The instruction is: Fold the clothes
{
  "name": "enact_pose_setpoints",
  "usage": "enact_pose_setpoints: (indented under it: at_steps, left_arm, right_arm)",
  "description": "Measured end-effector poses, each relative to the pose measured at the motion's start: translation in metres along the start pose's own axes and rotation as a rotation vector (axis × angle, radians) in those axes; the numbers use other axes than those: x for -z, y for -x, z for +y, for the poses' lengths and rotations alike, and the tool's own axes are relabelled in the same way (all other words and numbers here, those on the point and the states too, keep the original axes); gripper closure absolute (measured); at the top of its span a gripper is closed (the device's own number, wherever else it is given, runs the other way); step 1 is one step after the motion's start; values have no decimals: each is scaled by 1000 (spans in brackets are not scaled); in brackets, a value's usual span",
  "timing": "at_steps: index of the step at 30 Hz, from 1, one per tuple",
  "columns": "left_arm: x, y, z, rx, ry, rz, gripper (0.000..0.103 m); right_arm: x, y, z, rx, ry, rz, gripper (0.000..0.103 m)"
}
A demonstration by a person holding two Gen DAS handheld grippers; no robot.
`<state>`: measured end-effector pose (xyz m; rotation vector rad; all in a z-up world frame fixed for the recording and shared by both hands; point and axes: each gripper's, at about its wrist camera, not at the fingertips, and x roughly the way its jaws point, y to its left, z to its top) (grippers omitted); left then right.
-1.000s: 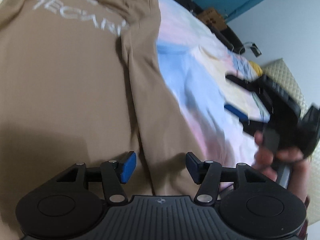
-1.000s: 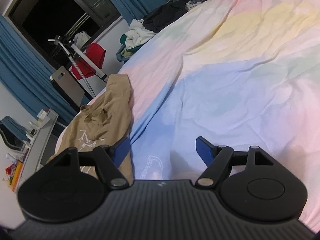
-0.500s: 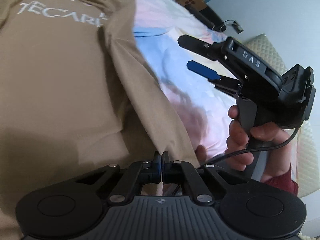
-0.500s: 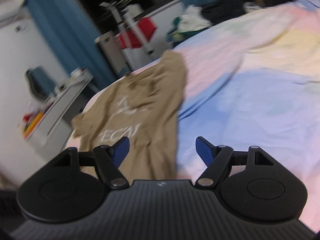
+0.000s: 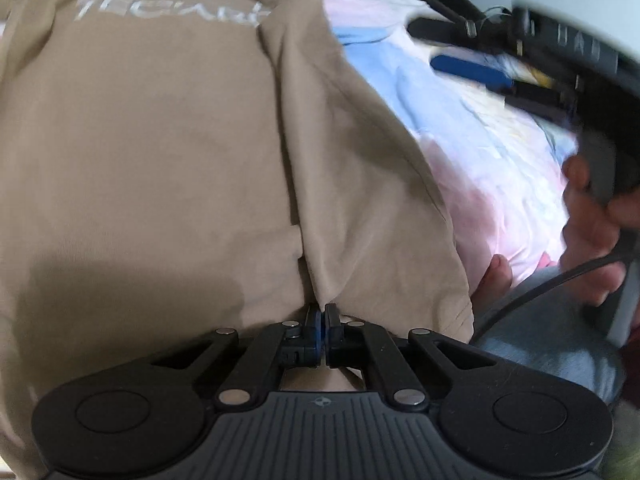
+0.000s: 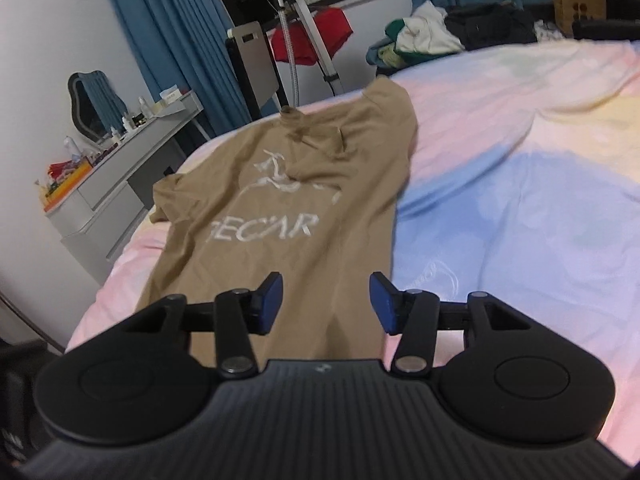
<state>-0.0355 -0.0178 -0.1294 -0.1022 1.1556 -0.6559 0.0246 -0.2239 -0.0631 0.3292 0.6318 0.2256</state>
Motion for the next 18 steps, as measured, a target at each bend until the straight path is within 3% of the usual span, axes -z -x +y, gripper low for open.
enact_pose_setpoints:
  at_steps: [4,11,15,18]
  left_arm:
    - [-2,8,-2,-43,-50,-82,83]
    - [-13,40,24,-204,48,-234,37]
    - [-19,57,39,-295,105,-321,34]
    - [-23,71,50,-364,147,-385,34]
  right_arm:
    - [-27,7,29,26,62,-73,51]
    - [-73,-6,53,18,77,-195,50]
    - [-62,-10,44,-16,86,-325,47]
    - [-50,-18,31,-9,83,-290,45]
